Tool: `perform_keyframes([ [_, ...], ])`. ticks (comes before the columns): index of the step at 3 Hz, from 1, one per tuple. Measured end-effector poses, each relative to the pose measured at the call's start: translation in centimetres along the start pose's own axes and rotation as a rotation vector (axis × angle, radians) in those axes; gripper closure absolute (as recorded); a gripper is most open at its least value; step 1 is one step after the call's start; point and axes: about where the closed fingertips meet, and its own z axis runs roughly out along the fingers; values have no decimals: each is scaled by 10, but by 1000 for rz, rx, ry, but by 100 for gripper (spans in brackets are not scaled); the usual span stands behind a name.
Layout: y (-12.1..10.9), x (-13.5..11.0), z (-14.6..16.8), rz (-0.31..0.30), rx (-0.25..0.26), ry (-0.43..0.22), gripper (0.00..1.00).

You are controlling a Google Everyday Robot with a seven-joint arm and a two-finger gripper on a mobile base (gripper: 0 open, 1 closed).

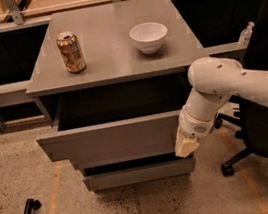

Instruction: Close top drawer

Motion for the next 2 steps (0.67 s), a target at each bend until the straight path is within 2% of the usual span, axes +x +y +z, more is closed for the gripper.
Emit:
perform_keyframes([
  [1,-46,-20,-12,-67,78,12,100],
  [2,-99,-32,-38,-98,246,13,82],
])
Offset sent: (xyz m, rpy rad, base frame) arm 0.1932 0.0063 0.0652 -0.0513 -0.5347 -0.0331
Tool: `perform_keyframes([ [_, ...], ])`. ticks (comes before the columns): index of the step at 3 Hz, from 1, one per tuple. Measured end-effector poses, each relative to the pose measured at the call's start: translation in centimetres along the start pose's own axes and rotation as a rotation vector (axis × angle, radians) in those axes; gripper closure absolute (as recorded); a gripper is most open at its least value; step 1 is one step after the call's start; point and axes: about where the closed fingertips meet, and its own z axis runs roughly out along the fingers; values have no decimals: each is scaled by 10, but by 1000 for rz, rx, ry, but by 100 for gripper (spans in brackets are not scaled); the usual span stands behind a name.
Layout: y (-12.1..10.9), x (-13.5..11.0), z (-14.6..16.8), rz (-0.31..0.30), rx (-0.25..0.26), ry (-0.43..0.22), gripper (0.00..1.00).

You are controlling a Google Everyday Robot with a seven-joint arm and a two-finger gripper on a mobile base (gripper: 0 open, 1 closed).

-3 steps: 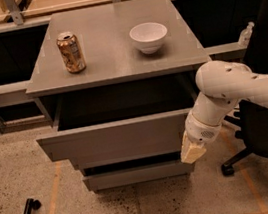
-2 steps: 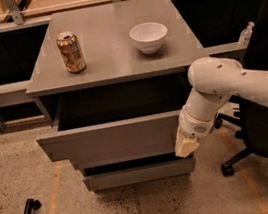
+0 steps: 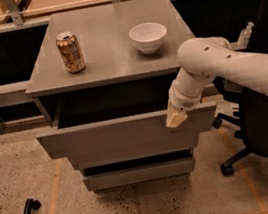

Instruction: Close top drawer

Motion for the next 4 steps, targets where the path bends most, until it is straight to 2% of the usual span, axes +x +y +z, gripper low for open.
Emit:
perform_keyframes([
  [1,-4,-1,-1,-2,16,-2,59],
  [3,-3,-1,2,-4,10,-2,13],
  [4,-2,-2,4,-5,6,-1,0],
])
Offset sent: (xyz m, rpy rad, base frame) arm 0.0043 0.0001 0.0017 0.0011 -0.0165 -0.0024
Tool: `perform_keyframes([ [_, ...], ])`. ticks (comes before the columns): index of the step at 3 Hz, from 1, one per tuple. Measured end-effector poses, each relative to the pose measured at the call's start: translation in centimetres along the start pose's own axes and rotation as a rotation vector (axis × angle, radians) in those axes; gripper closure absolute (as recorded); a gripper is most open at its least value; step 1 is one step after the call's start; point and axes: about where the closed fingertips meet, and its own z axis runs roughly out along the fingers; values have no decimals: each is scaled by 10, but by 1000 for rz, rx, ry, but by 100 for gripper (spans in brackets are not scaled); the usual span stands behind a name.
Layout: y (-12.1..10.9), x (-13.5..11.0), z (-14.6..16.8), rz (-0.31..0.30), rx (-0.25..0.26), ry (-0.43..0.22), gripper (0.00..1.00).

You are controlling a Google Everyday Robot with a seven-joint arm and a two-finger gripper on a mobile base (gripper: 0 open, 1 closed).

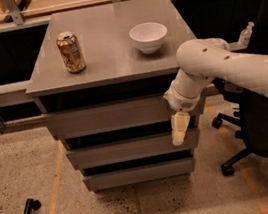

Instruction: Close top drawer

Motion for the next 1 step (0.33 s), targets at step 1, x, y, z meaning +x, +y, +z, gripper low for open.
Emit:
perform_keyframes([
  [1,0,0,0,0,0,0,0],
])
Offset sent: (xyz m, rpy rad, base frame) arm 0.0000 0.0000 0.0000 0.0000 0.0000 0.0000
